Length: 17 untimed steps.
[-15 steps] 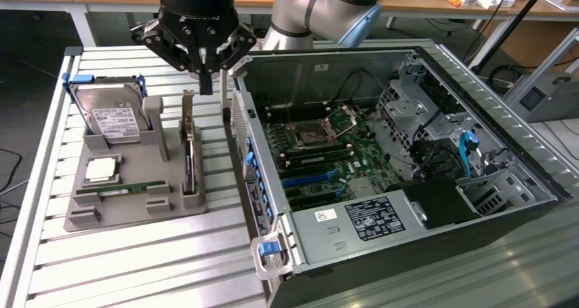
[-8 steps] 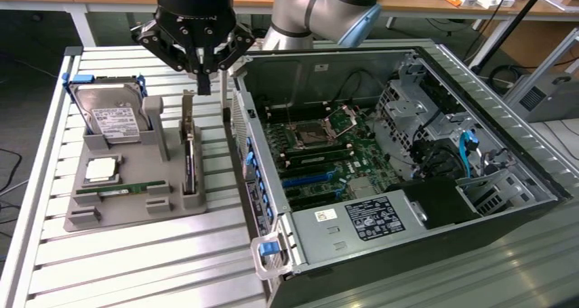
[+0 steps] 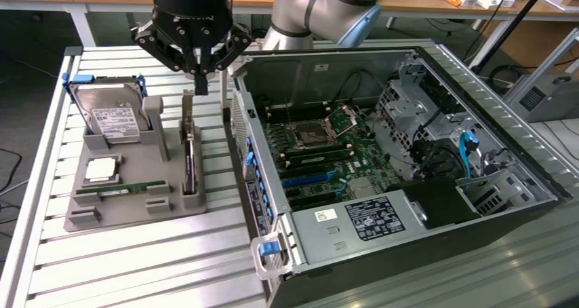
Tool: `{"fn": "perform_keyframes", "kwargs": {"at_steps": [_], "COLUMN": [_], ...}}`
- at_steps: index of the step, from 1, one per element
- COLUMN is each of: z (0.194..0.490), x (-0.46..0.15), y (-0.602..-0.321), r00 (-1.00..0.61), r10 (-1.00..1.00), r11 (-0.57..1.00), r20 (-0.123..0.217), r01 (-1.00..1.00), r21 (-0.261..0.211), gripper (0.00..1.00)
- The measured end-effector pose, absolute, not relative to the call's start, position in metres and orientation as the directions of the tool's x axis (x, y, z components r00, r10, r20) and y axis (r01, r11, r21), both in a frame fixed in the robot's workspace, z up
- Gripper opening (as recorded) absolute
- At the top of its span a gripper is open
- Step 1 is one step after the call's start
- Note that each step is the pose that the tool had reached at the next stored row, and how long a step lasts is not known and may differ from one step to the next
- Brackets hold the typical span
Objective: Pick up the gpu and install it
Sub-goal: 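Reach for the gpu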
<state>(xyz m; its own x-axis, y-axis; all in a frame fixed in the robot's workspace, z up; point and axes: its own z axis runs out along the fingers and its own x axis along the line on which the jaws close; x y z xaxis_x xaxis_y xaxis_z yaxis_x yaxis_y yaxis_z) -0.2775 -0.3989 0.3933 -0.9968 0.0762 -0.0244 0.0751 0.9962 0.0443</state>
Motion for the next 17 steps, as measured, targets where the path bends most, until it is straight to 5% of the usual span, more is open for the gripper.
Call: {"fn": "perform_keyframes", "kwargs": {"at_steps": [17], "z": [0.3933], "x": [-0.2848], "y": [-0.3989], "r00": [-0.997], "r10": [0.076], "r11": [0.996], "r20": [-0.024], "r01": [0.075], "r21": [0.044], "gripper": [0.11]}}
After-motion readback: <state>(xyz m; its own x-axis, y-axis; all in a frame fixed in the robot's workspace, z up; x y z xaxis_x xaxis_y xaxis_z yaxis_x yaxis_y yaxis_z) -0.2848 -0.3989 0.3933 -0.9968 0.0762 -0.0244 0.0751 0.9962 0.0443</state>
